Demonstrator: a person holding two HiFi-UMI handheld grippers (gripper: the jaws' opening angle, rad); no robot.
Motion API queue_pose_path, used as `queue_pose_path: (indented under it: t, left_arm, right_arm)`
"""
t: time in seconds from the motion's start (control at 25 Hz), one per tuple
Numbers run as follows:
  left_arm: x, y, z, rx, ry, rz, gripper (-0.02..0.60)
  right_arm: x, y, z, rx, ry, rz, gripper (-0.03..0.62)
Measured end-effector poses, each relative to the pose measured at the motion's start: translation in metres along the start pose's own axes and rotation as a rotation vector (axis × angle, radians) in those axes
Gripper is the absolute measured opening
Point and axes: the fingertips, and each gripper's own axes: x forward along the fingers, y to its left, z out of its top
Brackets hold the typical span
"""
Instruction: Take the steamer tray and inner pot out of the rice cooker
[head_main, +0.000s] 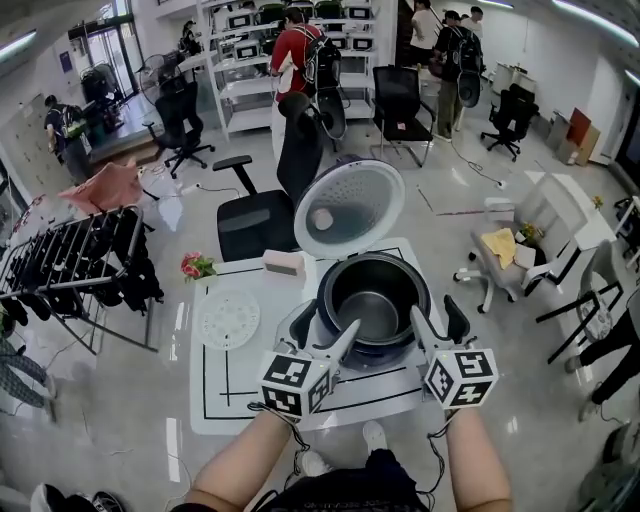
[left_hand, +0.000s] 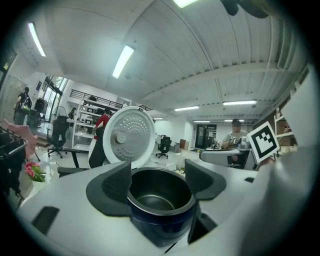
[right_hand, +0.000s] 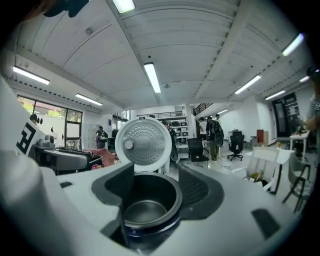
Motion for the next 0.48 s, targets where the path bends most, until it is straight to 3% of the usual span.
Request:
queue_pose_path:
  t: [0.48]
  left_arm:
    - [0.051,0.027,-0.041,-0.017,0.135,0.193,0.333]
  right_arm:
    - [0.071,-0.043,-0.053,0.001,0.177,0.081,0.268]
